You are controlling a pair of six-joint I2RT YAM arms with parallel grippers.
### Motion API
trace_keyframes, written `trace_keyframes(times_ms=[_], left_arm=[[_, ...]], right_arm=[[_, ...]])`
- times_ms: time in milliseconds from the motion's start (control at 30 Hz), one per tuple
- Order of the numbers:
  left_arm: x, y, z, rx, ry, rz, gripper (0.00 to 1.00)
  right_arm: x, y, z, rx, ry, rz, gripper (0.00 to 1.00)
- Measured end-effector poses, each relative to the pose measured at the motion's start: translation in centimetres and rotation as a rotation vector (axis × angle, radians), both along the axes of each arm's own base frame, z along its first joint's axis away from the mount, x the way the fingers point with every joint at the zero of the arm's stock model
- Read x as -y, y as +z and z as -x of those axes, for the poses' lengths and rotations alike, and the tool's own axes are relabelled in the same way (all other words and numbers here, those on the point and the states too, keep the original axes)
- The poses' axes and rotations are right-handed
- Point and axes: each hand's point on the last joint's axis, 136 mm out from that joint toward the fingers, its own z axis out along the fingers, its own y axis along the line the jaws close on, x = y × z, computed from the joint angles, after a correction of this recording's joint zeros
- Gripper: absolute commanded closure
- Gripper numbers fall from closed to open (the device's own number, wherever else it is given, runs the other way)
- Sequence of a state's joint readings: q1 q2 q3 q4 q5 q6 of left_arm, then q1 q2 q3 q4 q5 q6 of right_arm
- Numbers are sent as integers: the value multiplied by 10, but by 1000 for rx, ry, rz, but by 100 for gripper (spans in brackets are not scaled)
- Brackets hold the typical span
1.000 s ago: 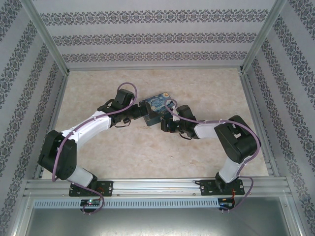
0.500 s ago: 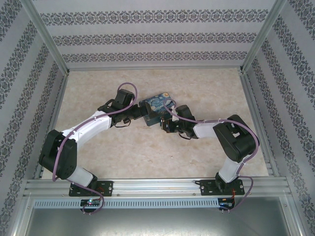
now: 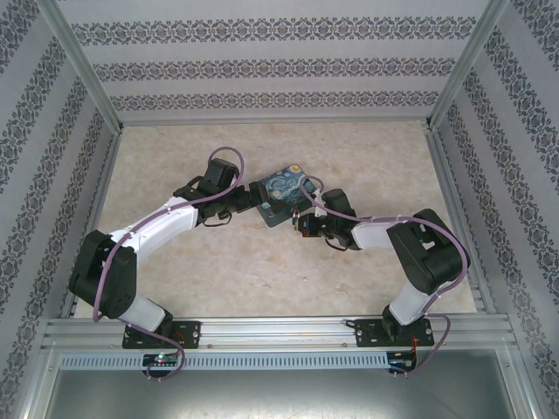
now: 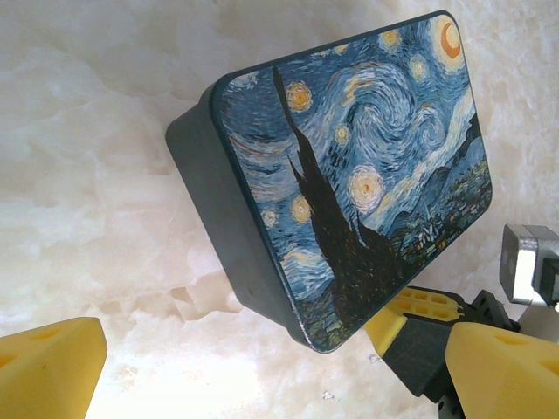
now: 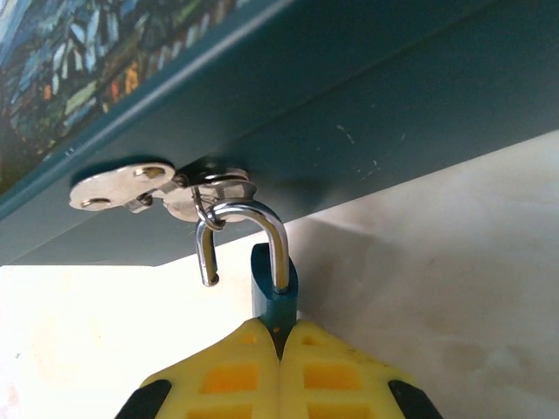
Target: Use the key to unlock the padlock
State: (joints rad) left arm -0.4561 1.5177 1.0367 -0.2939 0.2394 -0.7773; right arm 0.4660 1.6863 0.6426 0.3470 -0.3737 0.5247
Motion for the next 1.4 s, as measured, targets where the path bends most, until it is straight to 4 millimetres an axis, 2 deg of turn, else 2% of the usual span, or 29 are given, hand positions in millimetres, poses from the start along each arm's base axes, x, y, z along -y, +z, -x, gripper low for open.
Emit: trace_keyframes(times_ms=[167, 433, 800, 967, 1400], left_arm=[[-2, 1, 1, 11, -12, -63, 0], [16, 10, -6, 73, -79, -199, 0], [26, -21, -19, 48, -127, -409, 0], [24, -44, -19, 8, -137, -485, 0], [31, -43, -33, 38, -128, -523, 0]], right_arm=[[4, -1, 1, -21, -27, -35, 100], [7, -1, 1, -41, -60, -74, 100], [7, -1, 1, -47, -69, -90, 100], [7, 0, 1, -47, -70, -92, 100], [8, 1, -1, -55, -90, -109, 100]])
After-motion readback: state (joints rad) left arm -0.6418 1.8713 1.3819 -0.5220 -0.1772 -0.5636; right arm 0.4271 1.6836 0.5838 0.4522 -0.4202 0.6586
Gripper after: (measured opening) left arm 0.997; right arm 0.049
